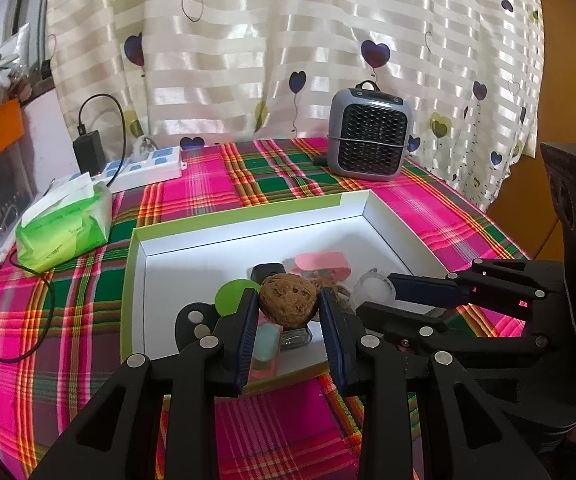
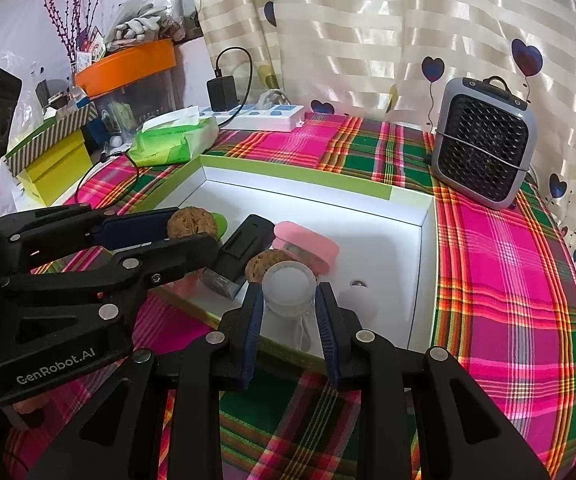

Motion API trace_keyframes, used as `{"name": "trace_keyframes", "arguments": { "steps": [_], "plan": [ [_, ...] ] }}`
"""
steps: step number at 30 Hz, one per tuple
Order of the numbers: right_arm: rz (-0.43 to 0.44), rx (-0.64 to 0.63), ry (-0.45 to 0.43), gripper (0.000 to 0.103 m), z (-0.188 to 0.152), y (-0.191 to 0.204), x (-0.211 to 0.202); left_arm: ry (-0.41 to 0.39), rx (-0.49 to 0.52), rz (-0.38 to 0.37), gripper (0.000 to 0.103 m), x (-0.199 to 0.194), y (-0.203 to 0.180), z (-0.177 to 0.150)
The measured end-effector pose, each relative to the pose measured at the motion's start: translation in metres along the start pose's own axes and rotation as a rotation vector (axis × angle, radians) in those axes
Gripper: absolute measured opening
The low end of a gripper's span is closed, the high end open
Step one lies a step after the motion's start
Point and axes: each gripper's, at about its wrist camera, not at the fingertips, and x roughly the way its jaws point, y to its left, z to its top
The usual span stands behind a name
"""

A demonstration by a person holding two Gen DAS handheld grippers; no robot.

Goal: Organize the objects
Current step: 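Lower and release the walnut and white container inside the box with both tools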

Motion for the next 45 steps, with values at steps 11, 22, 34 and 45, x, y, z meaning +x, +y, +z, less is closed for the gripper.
{"name": "trace_keyframes", "arguments": {
  "steps": [11,22,34,45],
  "plan": [
    [-0.003,-0.001,0.006,0.028,0.0,-0.002,0.001,-0.005,0.01,-0.013,0.029,0.003,-0.002,0.0],
    [-0.005,-0.003,0.001,0.028,-0.001,-0.004,0.001,-0.001,0.012,-0.032,0.029,0.005,-0.002,-0.001],
    [-0.028,-0.004,-0.016,0.029,-0.001,-0.005,-0.002,0.014,0.003,-0.058,0.029,0.005,-0.004,-0.002],
    [-0.049,-0.004,-0.044,0.032,0.0,-0.005,-0.012,0.006,-0.009,-0.054,0.029,-0.001,-0.002,-0.001]
  ]
}}
